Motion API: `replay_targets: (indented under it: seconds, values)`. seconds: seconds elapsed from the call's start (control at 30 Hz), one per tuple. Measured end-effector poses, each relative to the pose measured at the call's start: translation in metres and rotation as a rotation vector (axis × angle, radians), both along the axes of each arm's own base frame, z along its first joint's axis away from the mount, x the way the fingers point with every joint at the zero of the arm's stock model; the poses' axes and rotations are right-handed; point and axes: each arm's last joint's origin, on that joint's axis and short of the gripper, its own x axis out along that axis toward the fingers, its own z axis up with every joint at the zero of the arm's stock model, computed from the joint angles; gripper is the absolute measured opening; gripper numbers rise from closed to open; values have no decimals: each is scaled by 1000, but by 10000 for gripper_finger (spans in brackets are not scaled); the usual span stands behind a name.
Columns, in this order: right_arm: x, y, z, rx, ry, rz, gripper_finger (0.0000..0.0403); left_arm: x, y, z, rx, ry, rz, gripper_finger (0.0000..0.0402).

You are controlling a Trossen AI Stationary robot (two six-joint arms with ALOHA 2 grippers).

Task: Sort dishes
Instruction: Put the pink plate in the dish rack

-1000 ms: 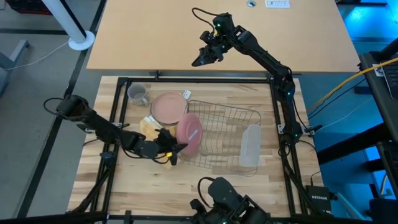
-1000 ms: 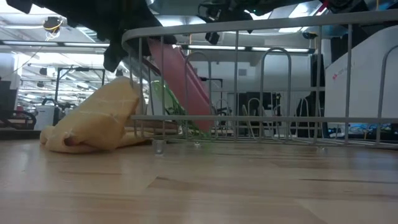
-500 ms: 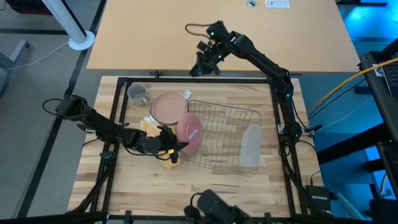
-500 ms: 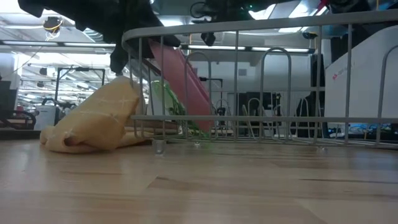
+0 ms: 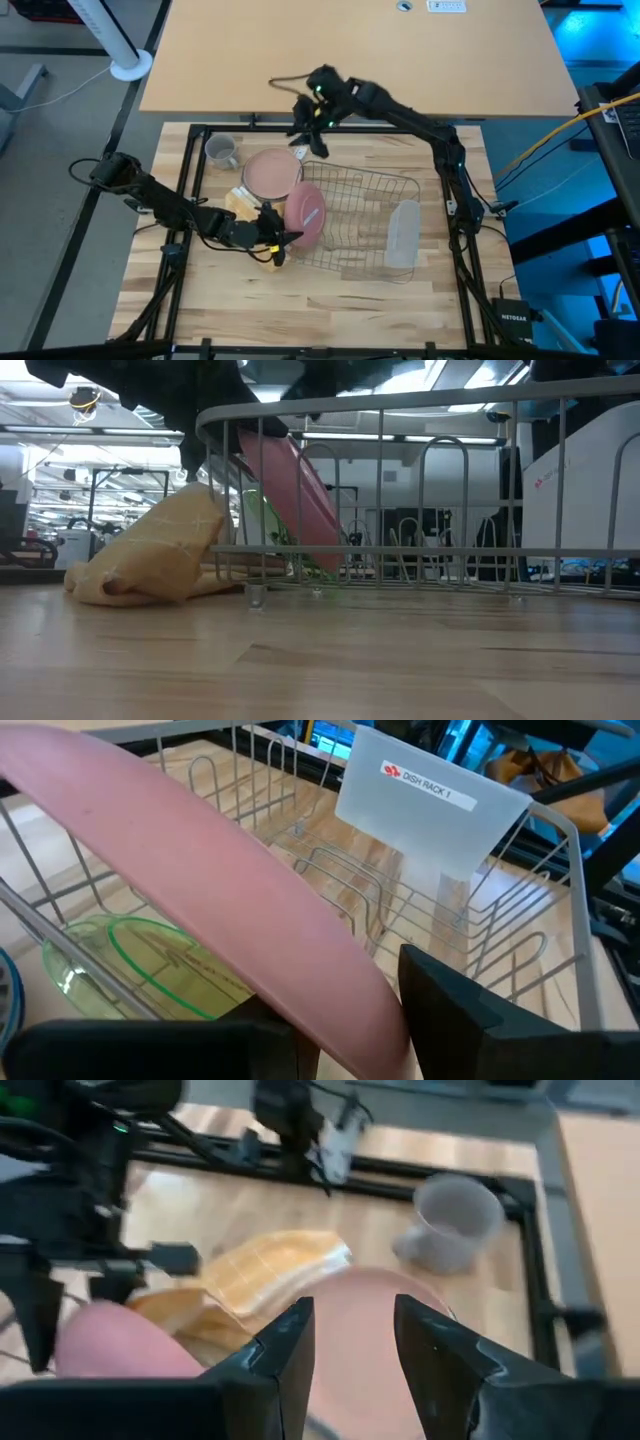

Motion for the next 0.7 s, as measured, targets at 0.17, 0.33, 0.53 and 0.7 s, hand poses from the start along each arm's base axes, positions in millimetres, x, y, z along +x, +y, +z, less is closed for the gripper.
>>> replay_targets:
  seconds: [0.17,0.33,0.53,0.7]
  values:
    - [17,37,-25,41,72,69,143,0,0,0,13,4,-5,114]
    - [29,64,-55,44,125,120,143,0,-1,0,17,5,-10,114]
    - [39,74,-75,-56,126,41,143,0,-1,0,19,7,-11,114]
    - [38,75,-86,-47,165,39,143,0,-1,0,20,7,-11,114]
